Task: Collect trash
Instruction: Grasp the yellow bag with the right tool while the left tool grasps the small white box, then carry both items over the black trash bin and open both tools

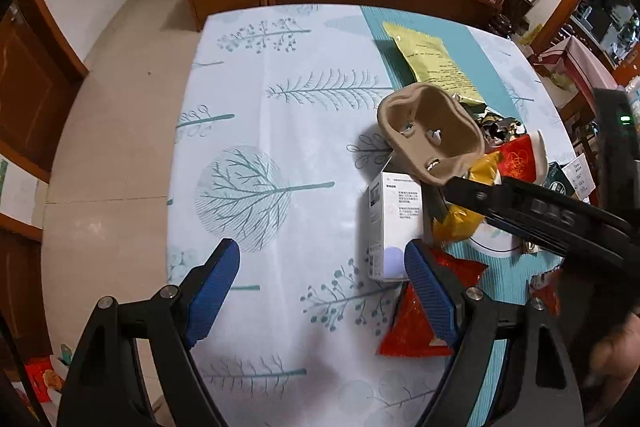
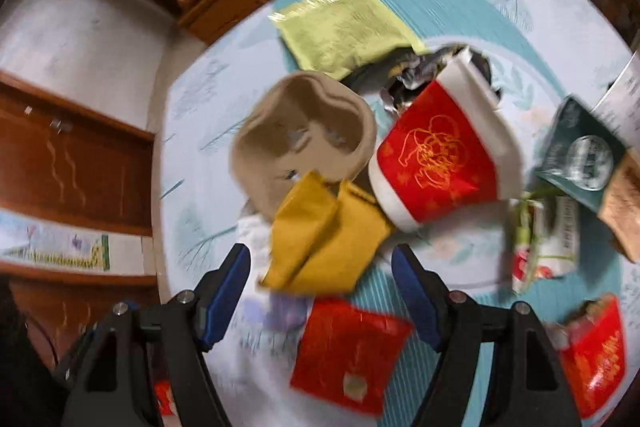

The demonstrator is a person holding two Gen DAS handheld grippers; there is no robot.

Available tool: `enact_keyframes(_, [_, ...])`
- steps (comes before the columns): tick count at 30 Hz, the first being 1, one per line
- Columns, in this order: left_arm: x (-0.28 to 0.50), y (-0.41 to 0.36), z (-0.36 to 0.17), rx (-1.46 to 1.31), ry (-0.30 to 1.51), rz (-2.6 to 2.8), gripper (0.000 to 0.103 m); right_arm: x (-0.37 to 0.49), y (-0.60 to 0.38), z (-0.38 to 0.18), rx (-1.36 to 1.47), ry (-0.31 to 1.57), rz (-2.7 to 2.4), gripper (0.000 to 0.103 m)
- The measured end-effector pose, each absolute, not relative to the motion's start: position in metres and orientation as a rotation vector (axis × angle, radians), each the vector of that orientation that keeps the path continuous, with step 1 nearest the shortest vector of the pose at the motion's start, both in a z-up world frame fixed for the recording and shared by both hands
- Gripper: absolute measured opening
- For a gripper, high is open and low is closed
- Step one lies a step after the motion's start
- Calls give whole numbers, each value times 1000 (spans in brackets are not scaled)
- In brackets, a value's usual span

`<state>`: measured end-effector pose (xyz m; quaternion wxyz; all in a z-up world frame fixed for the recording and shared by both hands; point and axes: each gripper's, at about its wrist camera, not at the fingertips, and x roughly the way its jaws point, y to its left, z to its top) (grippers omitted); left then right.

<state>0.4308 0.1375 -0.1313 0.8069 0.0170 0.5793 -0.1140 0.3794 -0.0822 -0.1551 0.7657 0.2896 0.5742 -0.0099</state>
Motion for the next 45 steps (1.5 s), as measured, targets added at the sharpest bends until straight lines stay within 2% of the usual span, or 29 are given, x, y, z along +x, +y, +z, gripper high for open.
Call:
enact_keyframes(3, [435, 135, -137, 42, 1258, -269, 83, 386, -84, -174, 662, 1271, -53, 73])
enact_keyframes(4, [437, 133, -139, 46, 1263, -278, 83, 385, -85, -178, 673, 1277, -52, 69])
enact_keyframes(5, [438, 131, -140, 49, 1266, -285, 83, 384, -86, -182, 687, 1281, -49, 62])
enact_keyframes(6, [439, 129, -142, 50, 1271, -294, 83, 381, -87, -184, 698, 1285, -37, 40])
enact_keyframes(7, [441, 127, -144, 50, 1280, -303, 83, 380, -88, -185, 698, 1292, -37, 34])
enact_keyframes(19, [463, 80, -185, 78, 1388, -381, 83, 326, -107, -162, 657, 1250, -59, 24])
enact_keyframes(21, [466, 73, -195, 91, 1404, -380, 73, 318, -109, -159, 648, 1247, -68, 23])
enact_keyframes(23, [469, 69, -205, 88, 1434, -383, 49, 308, -113, -157, 654, 1245, -66, 23])
enact_keyframes(25, [470, 69, -207, 82, 1426, -372, 36, 302, -112, -156, 652, 1245, -66, 22])
enact_keyframes(26, [470, 68, -205, 98, 1415, -369, 34, 297, -112, -155, 643, 1249, -66, 22])
enact_keyframes(36, [433, 90, -162, 108, 1368, -343, 33, 270, -112, -121, 602, 1206, -34, 21])
enact_keyframes(45, [348, 104, -75, 91, 1237, -361, 33, 233, -112, -69, 494, 1142, 47, 20])
